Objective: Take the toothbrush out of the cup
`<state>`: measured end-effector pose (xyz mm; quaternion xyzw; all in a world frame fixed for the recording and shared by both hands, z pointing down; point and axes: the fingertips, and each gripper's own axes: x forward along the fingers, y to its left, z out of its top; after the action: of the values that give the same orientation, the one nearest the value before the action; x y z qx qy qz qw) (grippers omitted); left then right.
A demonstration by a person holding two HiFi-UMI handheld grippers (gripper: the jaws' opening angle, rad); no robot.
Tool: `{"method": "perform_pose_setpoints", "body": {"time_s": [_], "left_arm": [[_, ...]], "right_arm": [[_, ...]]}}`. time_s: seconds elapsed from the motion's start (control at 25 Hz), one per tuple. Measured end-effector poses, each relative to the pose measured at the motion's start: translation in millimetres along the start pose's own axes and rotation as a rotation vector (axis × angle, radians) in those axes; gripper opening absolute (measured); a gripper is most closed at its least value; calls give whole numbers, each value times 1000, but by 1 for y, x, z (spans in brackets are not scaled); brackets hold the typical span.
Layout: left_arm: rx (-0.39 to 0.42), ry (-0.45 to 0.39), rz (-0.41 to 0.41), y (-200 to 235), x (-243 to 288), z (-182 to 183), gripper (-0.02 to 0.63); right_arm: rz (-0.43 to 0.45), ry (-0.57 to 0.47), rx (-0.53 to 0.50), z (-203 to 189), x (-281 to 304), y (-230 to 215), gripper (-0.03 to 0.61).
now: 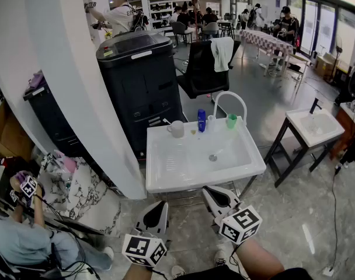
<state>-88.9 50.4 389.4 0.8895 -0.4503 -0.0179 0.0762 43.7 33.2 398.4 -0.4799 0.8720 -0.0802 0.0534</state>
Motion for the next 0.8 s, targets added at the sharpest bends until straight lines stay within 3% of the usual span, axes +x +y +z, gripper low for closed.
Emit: {"method": "perform_pose_setpoints", "body": {"time_s": [0.8], "left_arm": [[23,-15,35,-7,5,-8,18]], "right_arm": [[19,-29,39,1,-12,-13,17]]}}
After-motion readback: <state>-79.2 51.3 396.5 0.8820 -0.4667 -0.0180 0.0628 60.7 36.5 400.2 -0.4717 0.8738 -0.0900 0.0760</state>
